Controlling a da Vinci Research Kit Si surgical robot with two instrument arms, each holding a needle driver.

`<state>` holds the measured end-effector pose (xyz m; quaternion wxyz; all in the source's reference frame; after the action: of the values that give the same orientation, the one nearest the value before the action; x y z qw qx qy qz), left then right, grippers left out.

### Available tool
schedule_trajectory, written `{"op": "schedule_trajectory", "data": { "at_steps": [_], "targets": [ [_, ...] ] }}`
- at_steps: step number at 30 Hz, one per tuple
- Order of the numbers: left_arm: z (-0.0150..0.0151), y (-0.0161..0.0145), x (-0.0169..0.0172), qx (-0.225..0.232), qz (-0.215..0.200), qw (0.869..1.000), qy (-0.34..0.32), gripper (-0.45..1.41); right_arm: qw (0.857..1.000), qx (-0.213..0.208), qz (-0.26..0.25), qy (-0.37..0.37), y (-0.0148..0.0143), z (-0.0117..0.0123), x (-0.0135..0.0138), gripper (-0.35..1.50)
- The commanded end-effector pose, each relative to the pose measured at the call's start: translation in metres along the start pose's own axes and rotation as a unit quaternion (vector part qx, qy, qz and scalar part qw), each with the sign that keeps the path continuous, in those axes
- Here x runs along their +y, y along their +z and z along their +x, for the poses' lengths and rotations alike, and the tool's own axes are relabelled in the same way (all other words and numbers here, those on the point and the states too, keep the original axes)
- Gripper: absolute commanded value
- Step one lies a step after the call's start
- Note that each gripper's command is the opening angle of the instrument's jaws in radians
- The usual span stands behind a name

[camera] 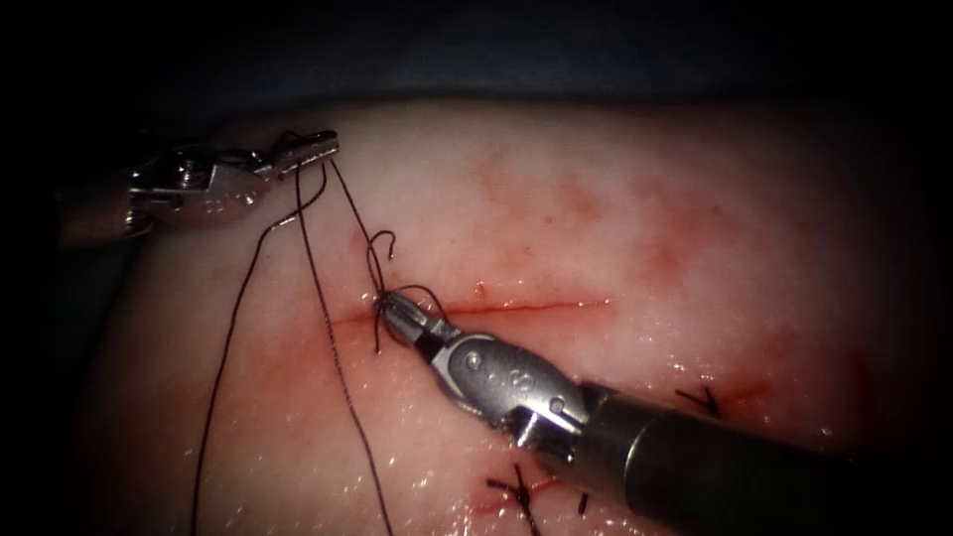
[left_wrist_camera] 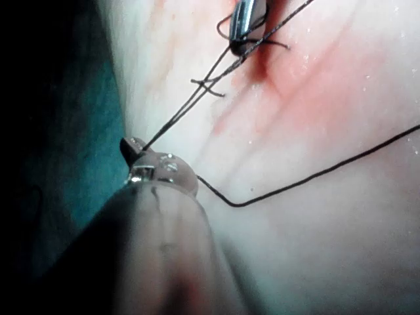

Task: Wound Closure
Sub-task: Pull the left arm up and the right arm down to tighten.

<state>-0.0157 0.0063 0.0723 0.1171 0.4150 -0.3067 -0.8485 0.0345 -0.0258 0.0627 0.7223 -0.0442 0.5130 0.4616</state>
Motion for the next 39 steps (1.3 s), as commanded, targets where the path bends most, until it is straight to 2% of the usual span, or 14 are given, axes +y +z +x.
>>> {"op": "schedule_trajectory", "data": {
  "at_steps": [1, 8, 15, 28, 36, 39],
  "targets": [
    [-0.0002, 0.001, -0.0005, 0.001, 0.002, 1.0, 0.001, -0.45, 1.0, 0.002, 0.002, -0.001, 0.0008, 0.0002, -0.0008, -0.35],
    [-0.0012, 0.0017, -0.0019, -0.003, 0.004, 1.0, -0.006, -0.45, 1.0, 0.0, 0.008, -0.005, -0.0002, 0.0002, -0.0019, -0.35],
    [-0.0035, 0.0031, -0.0039, -0.007, 0.014, 1.0, -0.014, -0.45, 1.0, 0.0, 0.011, -0.008, -0.0014, 0.0001, -0.0025, -0.35],
    [-0.0067, 0.0048, -0.0034, -0.016, 0.011, 1.0, -0.016, -0.45, 1.0, 0.006, 0.019, -0.012, -0.005, -0.001, -0.0052, -0.35],
    [-0.0076, 0.0054, -0.0046, -0.019, 0.01, 0.999, -0.024, -0.45, 0.999, 0.013, 0.024, -0.017, -0.0065, -0.0017, -0.0068, -0.35],
    [-0.0086, 0.0059, -0.0052, -0.029, 0.022, 0.999, -0.02, -0.45, 0.999, 0.013, 0.025, -0.017, -0.0066, -0.0016, -0.007, -0.35]
  ]
}}
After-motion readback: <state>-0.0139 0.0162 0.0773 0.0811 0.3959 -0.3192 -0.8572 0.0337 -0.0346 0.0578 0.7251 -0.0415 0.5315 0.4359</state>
